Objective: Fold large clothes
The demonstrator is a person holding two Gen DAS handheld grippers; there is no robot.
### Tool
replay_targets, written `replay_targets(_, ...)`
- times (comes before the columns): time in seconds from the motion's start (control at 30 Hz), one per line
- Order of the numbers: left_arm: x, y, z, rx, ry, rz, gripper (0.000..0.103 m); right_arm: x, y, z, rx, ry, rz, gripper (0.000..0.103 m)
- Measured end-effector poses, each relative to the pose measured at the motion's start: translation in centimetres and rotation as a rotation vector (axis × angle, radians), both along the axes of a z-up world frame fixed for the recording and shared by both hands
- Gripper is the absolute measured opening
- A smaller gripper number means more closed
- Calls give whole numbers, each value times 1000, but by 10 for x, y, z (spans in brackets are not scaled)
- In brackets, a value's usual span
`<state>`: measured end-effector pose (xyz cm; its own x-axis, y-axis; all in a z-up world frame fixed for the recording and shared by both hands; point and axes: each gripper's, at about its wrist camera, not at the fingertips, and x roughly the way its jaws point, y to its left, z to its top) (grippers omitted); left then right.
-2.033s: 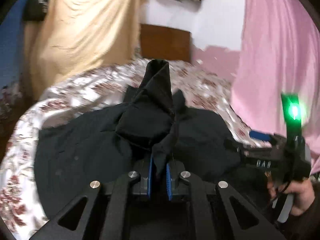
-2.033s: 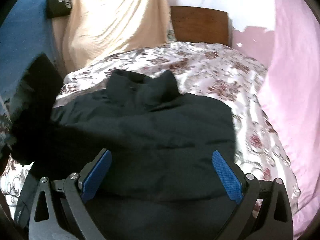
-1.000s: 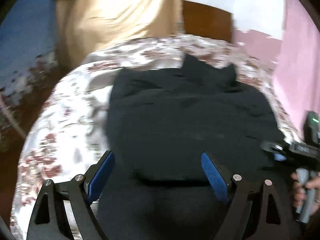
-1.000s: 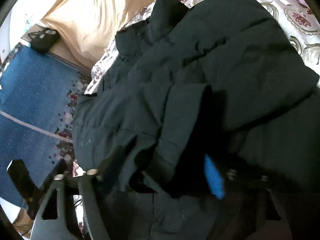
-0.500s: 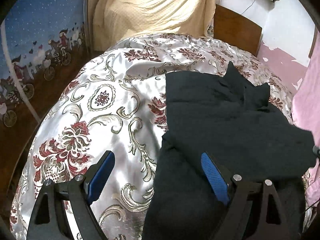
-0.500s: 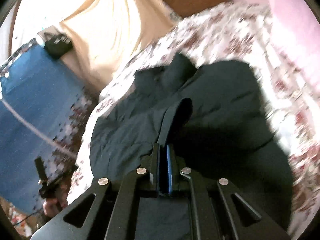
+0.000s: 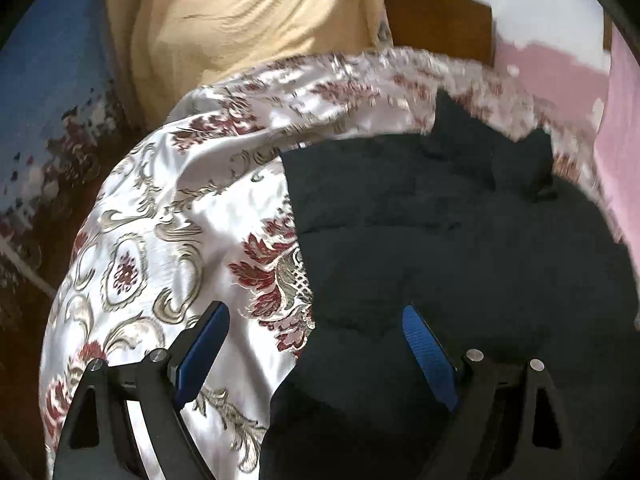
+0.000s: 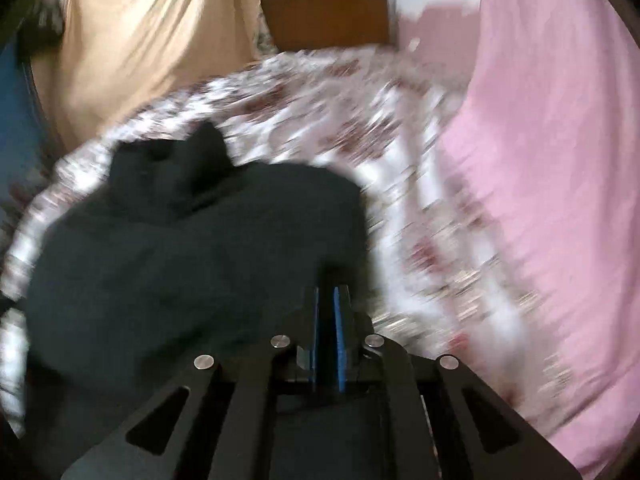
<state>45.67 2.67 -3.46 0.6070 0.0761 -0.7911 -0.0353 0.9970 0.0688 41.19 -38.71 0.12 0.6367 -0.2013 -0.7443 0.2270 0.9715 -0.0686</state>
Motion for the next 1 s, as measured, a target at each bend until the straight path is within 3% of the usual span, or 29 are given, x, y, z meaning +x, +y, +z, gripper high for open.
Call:
replay_targets(0.07,2,-6,-6,27,-2,-7,88,-5,18,15,-116,-41,40,10)
replay_targets(0.1,2,-9,-9,40,-5,-9,88,-6,27,20,-142,-48,75,18)
replay_targets(0.13,2,-10,-11,46,-5,-10,88,-8,39,24,-136,-52,131,35)
replay_targets(0.2,3,-13,-15,58,1,-7,88,-6,62,17,-69,-14,265,49)
replay_targets(0.27,4,-14,-20,73,10,-2,91,3,77,0,-43,51,334,49)
replay_targets(0.37,5,-15,-27,94,10,-7,95,17,82,-34,-33,135,342,49)
replay_targets(0.6,13,-11,-38,69,29,3,103,28,80,-65,-21,160,334,49)
replay_targets(0.77,9,-2,-28,25,35,28,102,27,83,-55,-5,180,312,49)
replay_targets(0.87,-2,0,1,1,-53,13,102,24,80,-41,50,144,297,53)
replay_targets(0.93,-4,-2,23,-21,-105,-16,102,17,77,-23,107,87,314,69)
replay_targets(1.0,4,-7,41,-64,-123,-50,102,18,73,-3,146,33,311,78)
